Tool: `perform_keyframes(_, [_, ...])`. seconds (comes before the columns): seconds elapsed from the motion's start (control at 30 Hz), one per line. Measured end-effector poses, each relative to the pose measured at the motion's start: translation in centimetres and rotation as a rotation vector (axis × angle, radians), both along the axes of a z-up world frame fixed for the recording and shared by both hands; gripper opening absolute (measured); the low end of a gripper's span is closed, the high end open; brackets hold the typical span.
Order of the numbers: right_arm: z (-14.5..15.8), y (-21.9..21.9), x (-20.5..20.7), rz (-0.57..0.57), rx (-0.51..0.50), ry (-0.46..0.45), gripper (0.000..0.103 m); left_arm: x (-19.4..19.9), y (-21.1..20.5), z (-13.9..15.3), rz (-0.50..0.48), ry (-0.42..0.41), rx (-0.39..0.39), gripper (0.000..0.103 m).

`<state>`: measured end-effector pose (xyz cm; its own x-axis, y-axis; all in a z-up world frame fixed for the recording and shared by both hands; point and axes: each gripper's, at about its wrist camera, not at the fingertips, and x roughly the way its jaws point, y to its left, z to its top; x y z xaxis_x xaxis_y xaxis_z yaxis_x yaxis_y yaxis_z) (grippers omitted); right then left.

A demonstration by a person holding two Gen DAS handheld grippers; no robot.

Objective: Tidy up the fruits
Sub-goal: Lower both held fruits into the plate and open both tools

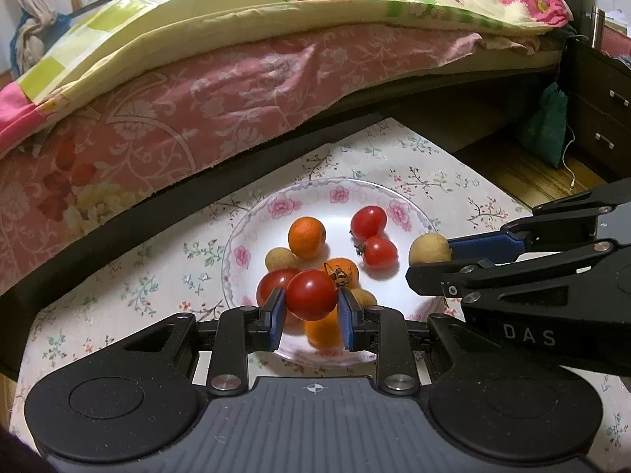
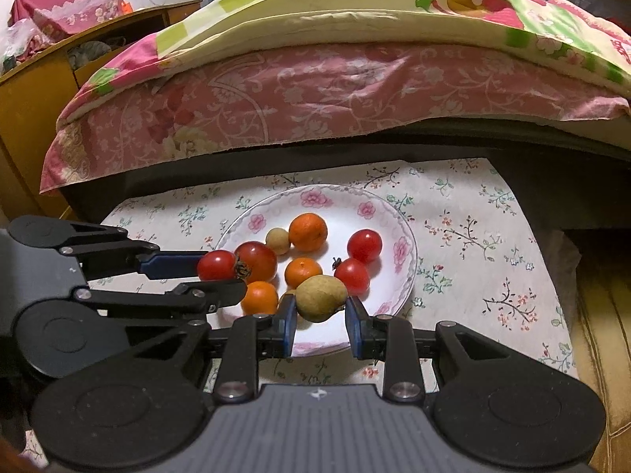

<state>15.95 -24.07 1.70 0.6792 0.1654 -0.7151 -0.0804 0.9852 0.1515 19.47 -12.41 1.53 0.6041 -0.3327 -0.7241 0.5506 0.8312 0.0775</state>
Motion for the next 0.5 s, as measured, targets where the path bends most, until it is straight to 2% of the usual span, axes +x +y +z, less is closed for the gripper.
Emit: perform_keyframes(0.5, [-1.3,-1.5,2.4,-0.027,0.044,0.005,0.029,2.5,-1.1,-1.1,-0.001,-0.007,0.001,0.034])
